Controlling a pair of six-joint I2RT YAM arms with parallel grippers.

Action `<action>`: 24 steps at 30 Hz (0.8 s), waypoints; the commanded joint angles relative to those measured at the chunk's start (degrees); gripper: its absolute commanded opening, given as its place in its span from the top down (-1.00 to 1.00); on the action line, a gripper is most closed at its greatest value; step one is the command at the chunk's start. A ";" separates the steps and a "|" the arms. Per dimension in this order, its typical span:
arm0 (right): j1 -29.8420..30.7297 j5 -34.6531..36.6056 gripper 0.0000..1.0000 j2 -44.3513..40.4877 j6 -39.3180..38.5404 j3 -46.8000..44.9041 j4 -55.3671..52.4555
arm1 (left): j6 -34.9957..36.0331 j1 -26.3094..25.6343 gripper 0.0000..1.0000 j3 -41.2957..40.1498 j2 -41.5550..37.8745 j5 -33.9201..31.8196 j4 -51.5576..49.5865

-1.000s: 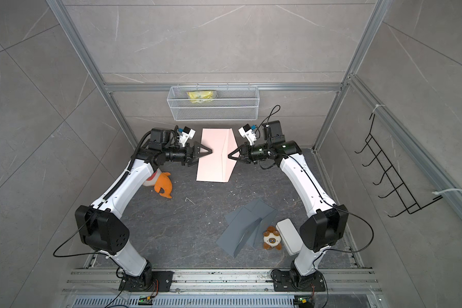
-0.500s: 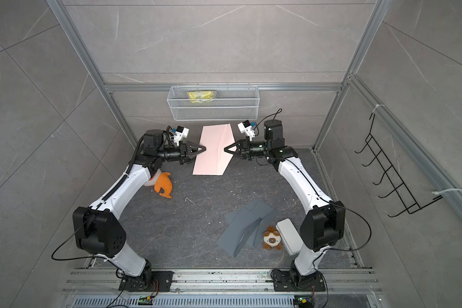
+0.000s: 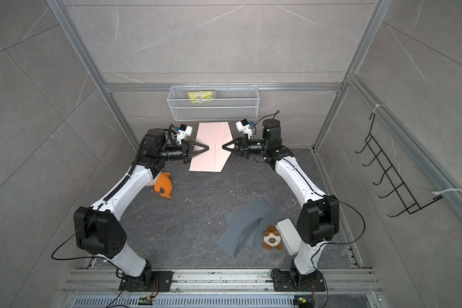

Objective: Take the letter paper out of the envelope
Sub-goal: Pick up the envelope from the center of the board.

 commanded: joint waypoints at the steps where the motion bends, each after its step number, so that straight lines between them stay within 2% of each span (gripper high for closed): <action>1: -0.10 -1.30 1.00 0.32 1.38 -0.38 2.84 | -2.17 -0.09 0.72 -0.52 -2.33 1.43 4.34; 3: -0.05 -1.06 1.00 0.28 1.31 -0.84 2.93 | -4.16 -0.16 0.97 -0.66 -2.36 1.28 6.33; 5: -0.03 -0.40 0.98 0.21 1.13 -1.19 2.60 | -6.24 -0.18 1.00 -0.55 -2.28 1.01 8.04; 9: -0.16 3.99 0.49 -1.43 -1.63 -2.70 -0.35 | -11.13 -0.27 1.00 -0.70 -2.15 -0.31 11.93; 12: -0.19 7.07 0.25 -2.69 -2.40 -5.00 -0.52 | -14.63 -0.75 1.00 -0.68 -1.93 -0.91 14.94; 20: -0.12 12.06 0.04 -5.64 -0.33 -10.71 3.72 | -16.81 -2.08 1.00 0.12 -1.92 -2.37 16.30; 24: 0.27 12.31 -0.02 -6.57 8.50 -15.69 15.55 | -17.34 -2.44 1.00 0.11 -1.93 -3.44 16.64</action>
